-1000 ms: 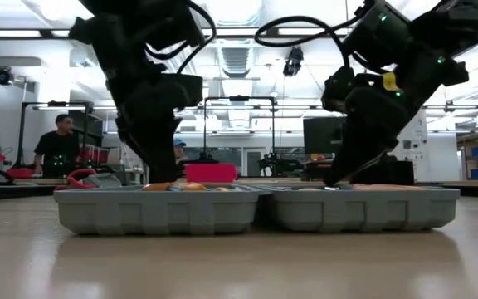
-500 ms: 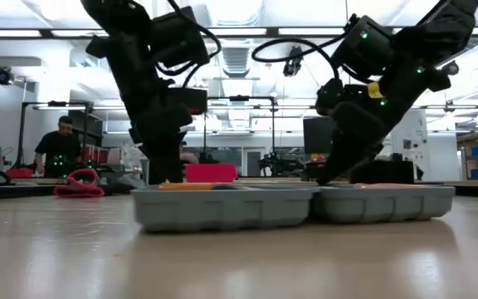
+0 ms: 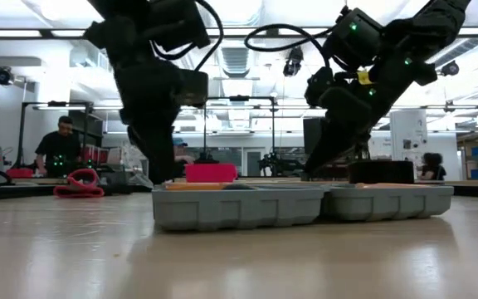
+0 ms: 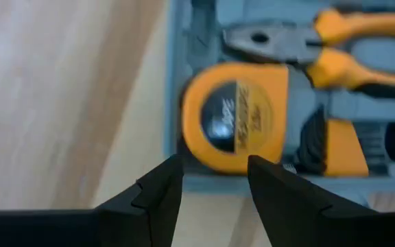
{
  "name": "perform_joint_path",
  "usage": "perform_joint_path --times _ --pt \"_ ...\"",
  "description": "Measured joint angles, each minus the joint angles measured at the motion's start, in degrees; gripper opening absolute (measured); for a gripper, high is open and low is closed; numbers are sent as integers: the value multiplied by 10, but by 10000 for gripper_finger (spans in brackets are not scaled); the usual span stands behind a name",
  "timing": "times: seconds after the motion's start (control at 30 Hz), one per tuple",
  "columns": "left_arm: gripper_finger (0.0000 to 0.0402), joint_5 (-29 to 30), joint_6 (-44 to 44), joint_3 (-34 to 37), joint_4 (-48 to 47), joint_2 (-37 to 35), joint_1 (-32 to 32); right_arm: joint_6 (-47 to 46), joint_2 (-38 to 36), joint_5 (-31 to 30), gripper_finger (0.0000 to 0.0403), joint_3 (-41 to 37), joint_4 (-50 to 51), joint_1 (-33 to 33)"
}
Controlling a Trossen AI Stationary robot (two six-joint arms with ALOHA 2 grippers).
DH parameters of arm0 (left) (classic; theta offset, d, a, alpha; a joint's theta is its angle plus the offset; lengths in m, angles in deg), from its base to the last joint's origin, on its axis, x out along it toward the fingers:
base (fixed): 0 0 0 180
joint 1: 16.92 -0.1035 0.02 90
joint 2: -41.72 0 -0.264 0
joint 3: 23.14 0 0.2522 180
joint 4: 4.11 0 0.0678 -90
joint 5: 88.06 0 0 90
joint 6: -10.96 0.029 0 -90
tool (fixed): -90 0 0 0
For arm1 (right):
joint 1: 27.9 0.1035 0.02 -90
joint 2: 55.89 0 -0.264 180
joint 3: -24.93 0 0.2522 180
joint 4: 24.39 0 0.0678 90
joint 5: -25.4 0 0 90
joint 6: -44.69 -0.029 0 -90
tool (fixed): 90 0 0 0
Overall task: Prefit tool cases
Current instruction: Remove the tape measure from the gray tool box
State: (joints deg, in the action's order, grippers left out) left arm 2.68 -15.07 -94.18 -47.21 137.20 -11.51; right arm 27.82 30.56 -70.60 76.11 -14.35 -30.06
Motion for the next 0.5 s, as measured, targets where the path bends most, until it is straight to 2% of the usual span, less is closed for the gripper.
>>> perform_joint_path --times 0.2,0.5 --pt "170 0 0 0 -3 0 13 4 0 34 0 22 27 3" --pt "163 34 11 1 10 34 6 4 0 35 0 41 40 30"
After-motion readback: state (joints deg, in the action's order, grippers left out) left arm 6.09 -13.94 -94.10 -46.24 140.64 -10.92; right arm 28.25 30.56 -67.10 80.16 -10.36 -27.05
